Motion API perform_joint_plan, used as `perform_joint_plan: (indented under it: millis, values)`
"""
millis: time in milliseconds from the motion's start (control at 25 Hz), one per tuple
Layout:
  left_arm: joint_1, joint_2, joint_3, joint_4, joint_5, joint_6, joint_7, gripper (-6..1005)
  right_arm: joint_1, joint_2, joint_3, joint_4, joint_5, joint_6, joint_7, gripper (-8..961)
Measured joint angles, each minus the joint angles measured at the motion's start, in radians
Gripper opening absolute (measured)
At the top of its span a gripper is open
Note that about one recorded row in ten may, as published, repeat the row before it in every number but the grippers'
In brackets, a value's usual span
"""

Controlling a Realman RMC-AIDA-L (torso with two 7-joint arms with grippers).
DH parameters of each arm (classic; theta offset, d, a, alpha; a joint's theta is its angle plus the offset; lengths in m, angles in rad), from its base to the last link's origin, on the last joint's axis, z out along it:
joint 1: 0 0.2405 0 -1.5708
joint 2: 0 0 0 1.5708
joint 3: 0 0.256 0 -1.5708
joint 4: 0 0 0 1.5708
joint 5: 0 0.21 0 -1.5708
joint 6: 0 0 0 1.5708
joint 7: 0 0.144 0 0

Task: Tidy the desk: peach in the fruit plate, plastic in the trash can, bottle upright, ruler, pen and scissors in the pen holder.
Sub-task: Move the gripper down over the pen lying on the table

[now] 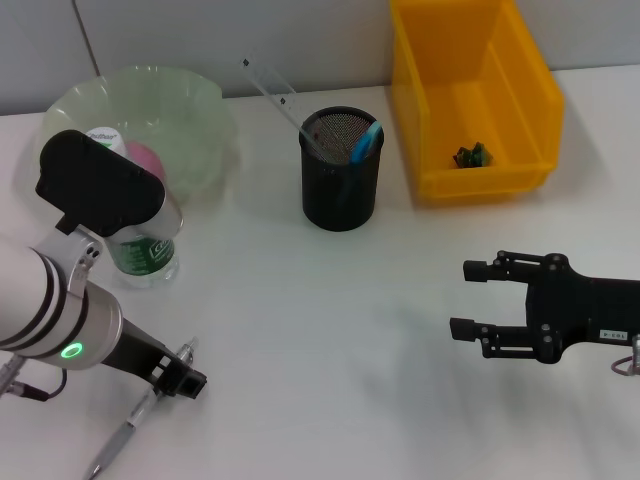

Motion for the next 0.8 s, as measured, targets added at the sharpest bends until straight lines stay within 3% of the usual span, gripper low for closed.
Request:
perform_joint_plan:
  millis: [200,800]
  values:
    - [-0.020,0.000,0.000,-0.012,0.005,0.006,-0.002,632,0.000,0.001,0.000,0.000,0.000,0.005,0.000,757]
    - [-0.053,-0.001,0.005,-0.043,0.013,0.024,-0.012,628,-0.003,0.001,0.000,0.002,0.000,0.017,0.000,756]
